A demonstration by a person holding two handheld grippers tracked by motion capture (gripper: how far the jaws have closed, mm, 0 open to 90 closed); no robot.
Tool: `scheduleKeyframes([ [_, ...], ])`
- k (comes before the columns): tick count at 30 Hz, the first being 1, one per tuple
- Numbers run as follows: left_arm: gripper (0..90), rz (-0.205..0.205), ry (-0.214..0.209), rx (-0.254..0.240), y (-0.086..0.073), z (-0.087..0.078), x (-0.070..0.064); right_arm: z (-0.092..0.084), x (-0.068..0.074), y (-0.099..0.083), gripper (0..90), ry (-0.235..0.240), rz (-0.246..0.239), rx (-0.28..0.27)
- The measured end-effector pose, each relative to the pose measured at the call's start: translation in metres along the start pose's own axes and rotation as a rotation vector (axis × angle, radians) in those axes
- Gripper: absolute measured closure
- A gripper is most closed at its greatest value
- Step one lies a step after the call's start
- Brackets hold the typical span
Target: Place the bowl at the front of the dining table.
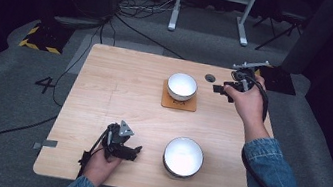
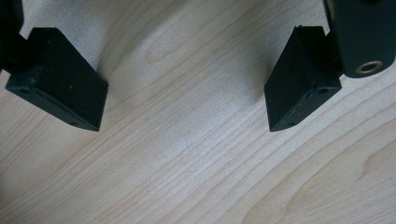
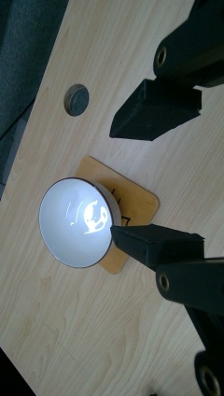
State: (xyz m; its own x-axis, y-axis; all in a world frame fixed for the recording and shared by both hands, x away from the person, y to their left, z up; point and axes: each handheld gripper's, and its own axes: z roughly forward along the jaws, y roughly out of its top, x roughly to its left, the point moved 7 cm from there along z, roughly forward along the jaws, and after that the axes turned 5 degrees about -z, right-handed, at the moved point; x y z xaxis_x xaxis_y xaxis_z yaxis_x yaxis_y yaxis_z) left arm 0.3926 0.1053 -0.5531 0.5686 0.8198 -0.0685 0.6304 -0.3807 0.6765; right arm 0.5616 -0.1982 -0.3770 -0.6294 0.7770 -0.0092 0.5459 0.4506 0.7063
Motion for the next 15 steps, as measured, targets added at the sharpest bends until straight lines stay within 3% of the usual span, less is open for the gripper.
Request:
scheduleKeyframes([
  [5,13.6,0.002,-0.017,0.004,-0.001,0.0,0.0,-0.011,-0.004,-0.011,46.4,-0.002,0.024,-0.007],
  [15,13.6,0.001,-0.007,-0.002,0.0,0.0,0.0,-0.031,-0.006,-0.035,46.2,0.011,0.017,-0.028],
])
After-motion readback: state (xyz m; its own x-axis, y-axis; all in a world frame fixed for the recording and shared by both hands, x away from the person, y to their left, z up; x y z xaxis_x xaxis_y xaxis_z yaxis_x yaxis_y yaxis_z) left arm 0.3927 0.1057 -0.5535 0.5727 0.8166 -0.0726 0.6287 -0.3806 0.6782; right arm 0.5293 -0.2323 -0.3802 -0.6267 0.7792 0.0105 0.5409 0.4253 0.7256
